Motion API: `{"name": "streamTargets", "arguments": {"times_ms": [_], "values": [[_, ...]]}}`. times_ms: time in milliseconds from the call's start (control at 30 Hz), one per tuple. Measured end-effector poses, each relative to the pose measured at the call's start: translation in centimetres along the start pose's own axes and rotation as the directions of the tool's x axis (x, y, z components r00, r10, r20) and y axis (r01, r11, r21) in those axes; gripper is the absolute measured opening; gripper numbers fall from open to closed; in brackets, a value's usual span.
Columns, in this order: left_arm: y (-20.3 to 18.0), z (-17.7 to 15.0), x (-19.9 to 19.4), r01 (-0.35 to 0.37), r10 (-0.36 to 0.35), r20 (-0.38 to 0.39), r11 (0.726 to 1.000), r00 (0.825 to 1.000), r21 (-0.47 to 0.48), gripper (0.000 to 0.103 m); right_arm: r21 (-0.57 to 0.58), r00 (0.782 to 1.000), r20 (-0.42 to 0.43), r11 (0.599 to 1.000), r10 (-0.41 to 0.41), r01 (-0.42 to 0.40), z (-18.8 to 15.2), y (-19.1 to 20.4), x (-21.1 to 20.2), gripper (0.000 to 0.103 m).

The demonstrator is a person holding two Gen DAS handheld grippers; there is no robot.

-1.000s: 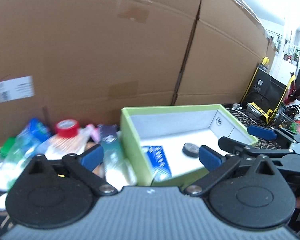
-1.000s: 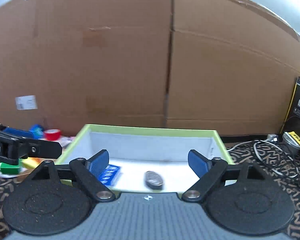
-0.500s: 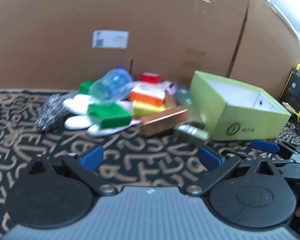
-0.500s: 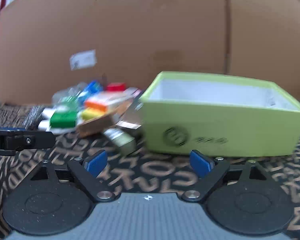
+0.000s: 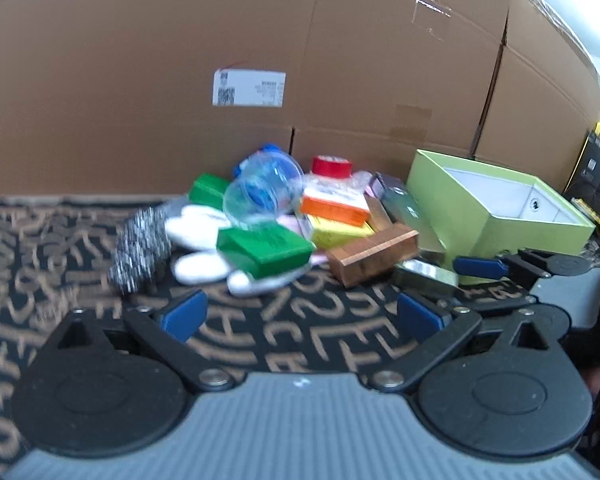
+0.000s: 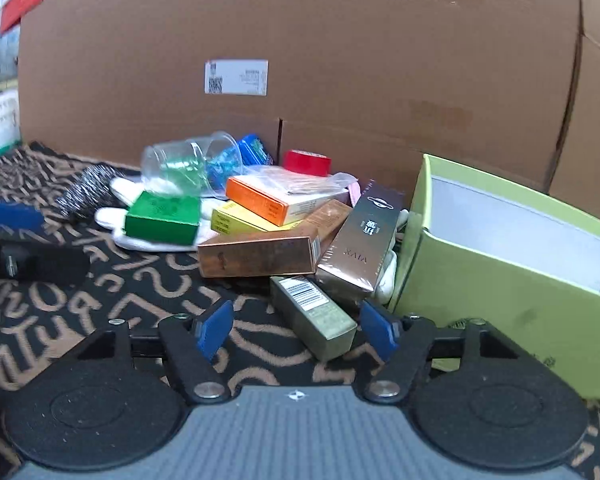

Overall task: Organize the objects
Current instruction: 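Grasp the slim grey-green box with the right tool while the left tool grasps the green box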

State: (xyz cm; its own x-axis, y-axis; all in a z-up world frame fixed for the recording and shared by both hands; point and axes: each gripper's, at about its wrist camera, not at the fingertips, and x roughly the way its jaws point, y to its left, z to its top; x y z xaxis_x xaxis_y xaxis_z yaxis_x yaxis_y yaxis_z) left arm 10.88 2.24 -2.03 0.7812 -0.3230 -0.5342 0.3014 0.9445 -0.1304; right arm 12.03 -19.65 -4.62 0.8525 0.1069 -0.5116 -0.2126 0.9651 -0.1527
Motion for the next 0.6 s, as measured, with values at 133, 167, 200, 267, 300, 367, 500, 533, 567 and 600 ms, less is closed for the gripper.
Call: {"name": "streamTargets", "arguments": {"times_ms": [133, 167, 200, 267, 300, 367, 500, 533, 567, 600], "values": [[0.6, 1.7, 2.6, 0.009, -0.009, -0.002, 0.997, 1.0, 0.072, 0.103, 0.039, 0.999, -0.038, 0.999, 0.028, -0.027, -0.1, -0.4, -0.1, 0.036], [0.9, 1.9, 3.4, 0.014, -0.014, -0.007, 0.997, 1.0, 0.077, 0.103, 0.048, 0.998, -0.039, 0.998, 0.052, -0.05, -0.3, -0.4, -0.6, 0.029], [1.2, 2.2, 4.2, 0.021, -0.021, -0.011, 0.997, 1.0, 0.078, 0.103, 0.054, 0.996, -0.038, 0.996, 0.075, -0.073, -0.5, -0.4, -1.1, 0.027], [1.8, 2.9, 5.8, 0.027, -0.025, -0.021, 0.997, 0.999, 0.073, 0.103, 0.056, 0.995, -0.032, 0.994, 0.093, -0.091, -1.2, -0.2, -2.4, 0.026], [2.0, 3.2, 6.6, 0.031, -0.029, -0.029, 0.996, 0.999, 0.078, 0.103, 0.055, 0.995, -0.031, 0.994, 0.097, -0.095, -1.5, -0.1, -2.9, 0.026], [2.1, 3.7, 8.2, 0.03, -0.026, -0.044, 0.995, 0.999, 0.091, 0.103, 0.076, 0.993, -0.032, 0.991, 0.112, -0.11, -2.2, -0.1, -4.0, 0.026], [1.7, 4.2, 10.7, 0.032, -0.025, -0.07, 0.993, 0.997, 0.114, 0.103, 0.116, 0.99, -0.034, 0.984, 0.138, -0.133, -3.2, 0.0, -5.5, 0.026], [1.6, 4.2, 11.0, 0.037, -0.029, -0.075, 0.992, 0.997, 0.119, 0.099, 0.122, 0.989, -0.034, 0.983, 0.143, -0.138, -3.4, 0.1, -5.8, 0.026], [1.5, 4.0, 11.1, 0.045, -0.035, -0.082, 0.991, 0.996, 0.125, 0.095, 0.126, 0.989, -0.035, 0.982, 0.147, -0.141, -3.6, 0.1, -6.0, 0.026], [1.4, 3.7, 11.1, 0.052, -0.04, -0.088, 0.99, 0.995, 0.134, 0.083, 0.129, 0.988, -0.036, 0.981, 0.149, -0.143, -3.7, 0.0, -6.2, 0.026]]}}
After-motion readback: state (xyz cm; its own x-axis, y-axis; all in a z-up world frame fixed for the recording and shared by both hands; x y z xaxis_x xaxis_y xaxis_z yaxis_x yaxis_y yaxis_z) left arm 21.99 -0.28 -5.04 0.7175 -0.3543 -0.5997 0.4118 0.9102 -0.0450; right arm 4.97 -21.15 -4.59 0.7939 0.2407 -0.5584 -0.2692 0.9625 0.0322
